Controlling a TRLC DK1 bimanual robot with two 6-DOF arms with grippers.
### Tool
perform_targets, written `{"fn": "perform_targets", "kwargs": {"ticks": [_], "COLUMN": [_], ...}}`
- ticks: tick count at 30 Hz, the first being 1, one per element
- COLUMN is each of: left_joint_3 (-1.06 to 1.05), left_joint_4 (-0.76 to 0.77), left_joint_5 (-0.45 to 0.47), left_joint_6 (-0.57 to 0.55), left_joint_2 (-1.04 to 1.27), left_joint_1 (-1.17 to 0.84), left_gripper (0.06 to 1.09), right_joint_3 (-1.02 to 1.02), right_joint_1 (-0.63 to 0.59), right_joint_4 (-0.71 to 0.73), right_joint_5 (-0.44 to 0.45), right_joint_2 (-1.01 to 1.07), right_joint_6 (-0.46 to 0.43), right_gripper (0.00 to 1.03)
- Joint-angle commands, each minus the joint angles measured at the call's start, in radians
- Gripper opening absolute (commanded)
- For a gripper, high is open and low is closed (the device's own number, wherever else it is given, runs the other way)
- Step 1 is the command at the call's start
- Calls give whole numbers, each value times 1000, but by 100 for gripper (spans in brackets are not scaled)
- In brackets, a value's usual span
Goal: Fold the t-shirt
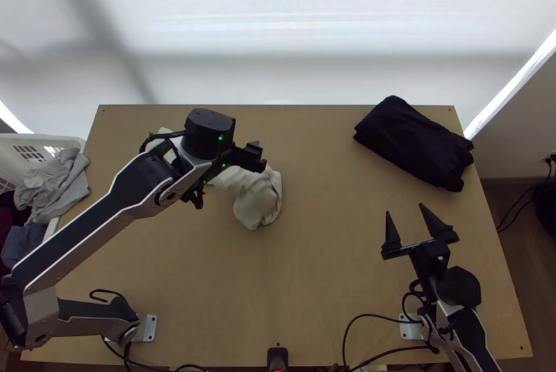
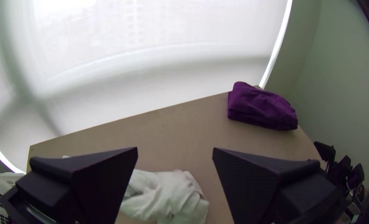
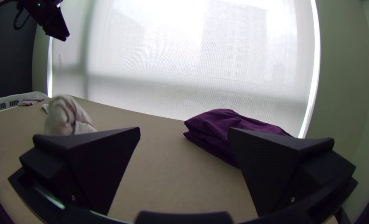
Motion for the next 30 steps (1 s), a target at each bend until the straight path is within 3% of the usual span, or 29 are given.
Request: {"fn": "perform_targets", "kwargs": {"ticks": [1,10,14,23,30], "left_joint_3": [45,61,44,-71,-60], "left_joint_4": [25,-64,-170,-196,-226], "left_joint_5": [-6,22,38,69,135], "left_joint_6": [4,137,277,558,644], "left_joint_2": [-14,-26,-6,28,173], "left_joint_1": [34,414,609,990,1217], "left_gripper": [105,105,105,105,105], "right_joint_3": [-10,-10,-10,-10,-10], "right_joint_1": [3,3,3,3,3], "right_joint_4": [-11,-11,-11,-11,-11], "right_joint_5": [2,2,2,2,2], "right_joint_2": [-4,-4,-2,-2,-2], "right_joint_6": [-19,-19,-19,-19,-19], "right_gripper": [99,99,99,99,99]}}
